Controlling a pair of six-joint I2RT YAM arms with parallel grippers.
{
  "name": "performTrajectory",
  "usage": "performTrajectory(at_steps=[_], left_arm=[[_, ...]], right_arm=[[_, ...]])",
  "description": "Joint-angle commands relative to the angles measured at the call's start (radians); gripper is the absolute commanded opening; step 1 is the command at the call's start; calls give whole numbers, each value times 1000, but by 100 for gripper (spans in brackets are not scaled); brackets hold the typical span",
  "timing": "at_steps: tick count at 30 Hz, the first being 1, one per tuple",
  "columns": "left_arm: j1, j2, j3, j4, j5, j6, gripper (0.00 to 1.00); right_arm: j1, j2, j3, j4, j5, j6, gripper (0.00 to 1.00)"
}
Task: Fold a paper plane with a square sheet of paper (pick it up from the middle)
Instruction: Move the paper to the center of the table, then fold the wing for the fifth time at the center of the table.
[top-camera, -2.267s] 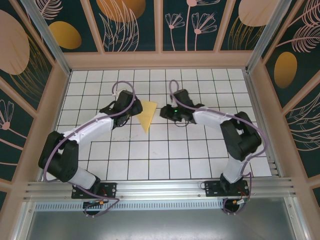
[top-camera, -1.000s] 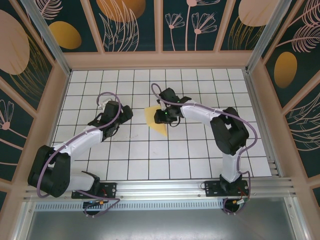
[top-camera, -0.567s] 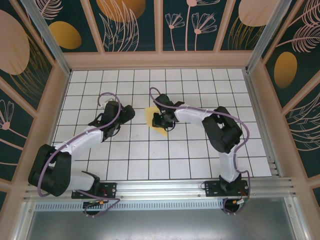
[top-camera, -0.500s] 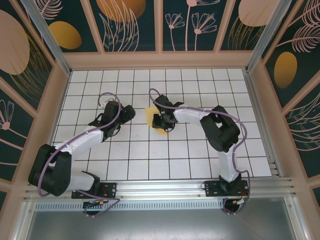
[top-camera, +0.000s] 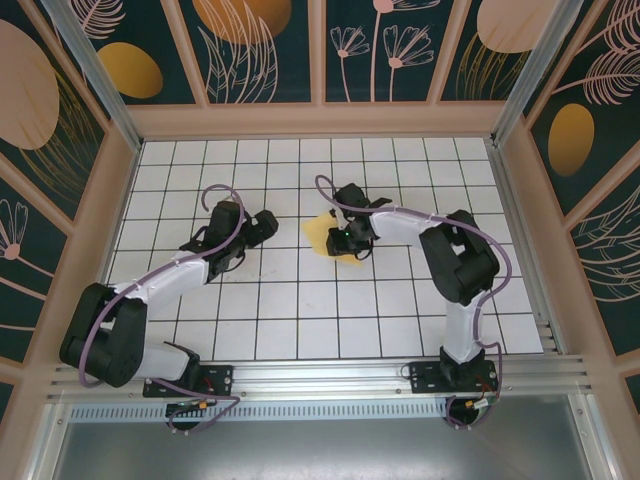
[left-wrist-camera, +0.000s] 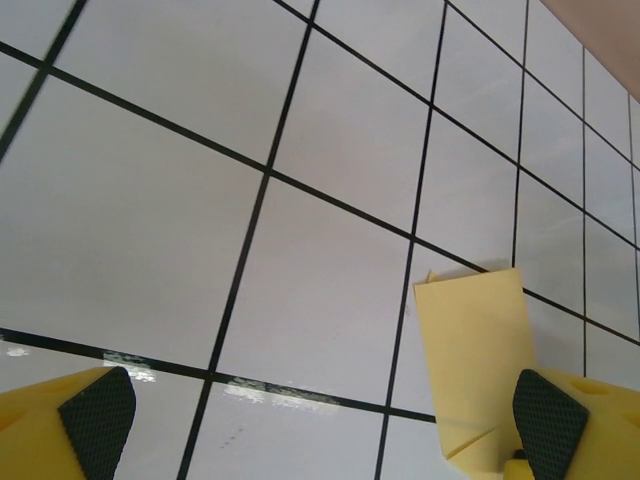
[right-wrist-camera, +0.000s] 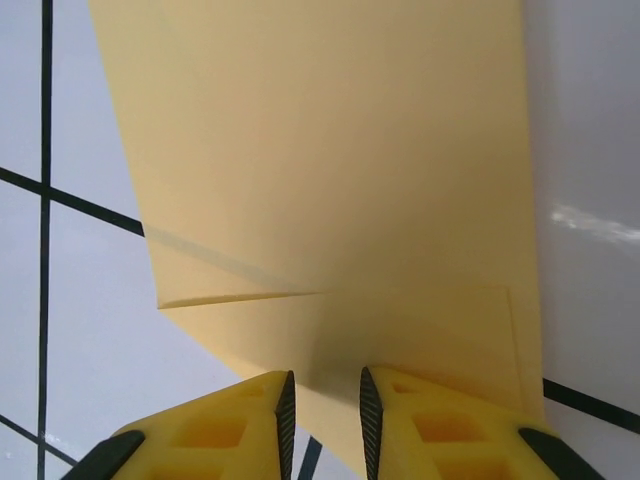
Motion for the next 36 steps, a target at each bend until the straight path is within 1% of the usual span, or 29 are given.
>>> performTrajectory(at_steps=[1,5,8,18,24,27,31,34,36], left_arm=[[5,15,-25,77,88,-18,98],[4,24,-46,136,159,-36,97],[4,42,-58,181,205,-58,96],[1,91,-74,279,290,-122,93],[-28,119,-75,334,326,-150,94],[-53,142,-67,353,338,-172,94],[-95,170,-66,380,336,-215,93],[-120,187,-81,416,342,-264,89],[-133,200,-79,408,342,-286,85]], right_arm=[[-4,-91,-22,58,-14,45,28],[-13,-126,-71,166,13,163,28],[-33,-111,-85,192,31,213,28],[-58,-24,-75,191,1,220,28],[-60,-5,-100,214,-23,225,28],[-61,0,-125,241,-73,221,28],[-87,11,-168,296,-205,214,28],[-83,19,-192,347,-301,225,28],[-78,20,-195,366,-328,230,28]])
